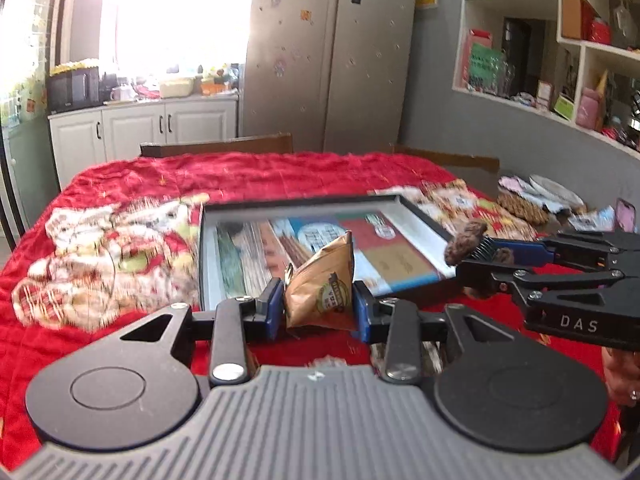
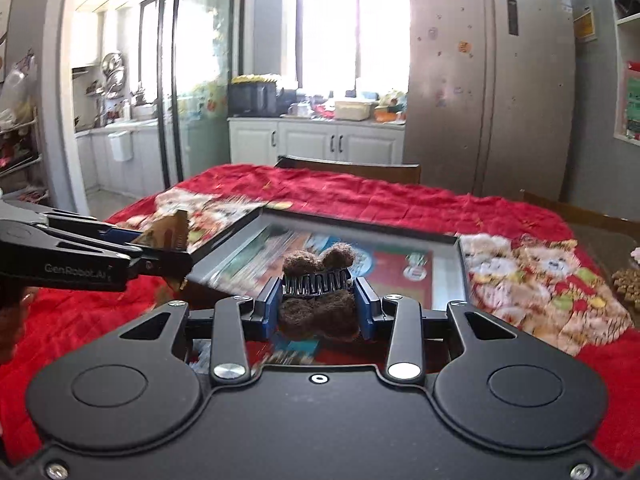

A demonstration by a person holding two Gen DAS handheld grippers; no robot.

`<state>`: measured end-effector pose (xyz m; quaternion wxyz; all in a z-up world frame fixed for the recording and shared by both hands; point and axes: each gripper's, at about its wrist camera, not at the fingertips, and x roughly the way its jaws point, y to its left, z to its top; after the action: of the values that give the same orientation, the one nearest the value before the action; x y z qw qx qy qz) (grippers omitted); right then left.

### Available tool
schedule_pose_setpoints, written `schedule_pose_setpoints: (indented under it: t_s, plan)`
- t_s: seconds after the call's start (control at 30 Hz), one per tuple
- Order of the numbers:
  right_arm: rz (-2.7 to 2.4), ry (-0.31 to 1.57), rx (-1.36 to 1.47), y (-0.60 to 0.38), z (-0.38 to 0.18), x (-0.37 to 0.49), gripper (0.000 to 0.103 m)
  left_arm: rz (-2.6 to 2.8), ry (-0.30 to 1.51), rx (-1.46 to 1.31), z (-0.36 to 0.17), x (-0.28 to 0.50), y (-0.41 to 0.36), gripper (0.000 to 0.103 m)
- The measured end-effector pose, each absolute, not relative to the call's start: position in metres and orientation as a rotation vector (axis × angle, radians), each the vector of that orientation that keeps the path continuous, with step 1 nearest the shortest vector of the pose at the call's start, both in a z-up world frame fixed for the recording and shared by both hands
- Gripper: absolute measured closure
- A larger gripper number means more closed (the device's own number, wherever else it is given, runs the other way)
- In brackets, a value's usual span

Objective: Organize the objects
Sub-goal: 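Lift both held items and carry them over the black box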

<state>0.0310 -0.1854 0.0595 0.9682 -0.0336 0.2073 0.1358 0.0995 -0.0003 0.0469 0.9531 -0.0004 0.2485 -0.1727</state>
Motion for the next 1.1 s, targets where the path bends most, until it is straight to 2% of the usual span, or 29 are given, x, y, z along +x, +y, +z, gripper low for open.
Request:
schedule_pose_setpoints:
  t_s: [0.47,0.8,1.1]
  plan:
    - [0.183,0.432,-0.041,-0.187,0.067,0.141,0.066,-0.268,0.483,-0.009,0.063,0.196,-0.014,0.062]
    - [0.123,0.489,0.002,-0.191,0.05,0.223,0.066,-0.196,0.527,-0.026,0.052,0.255,-0.024,0.06]
    - [0.094,0.523,0.022,-0.201,0.026,0.257,0.066,-0.219,0.594,-0.022,0.025,0.283,-0.032,0.06]
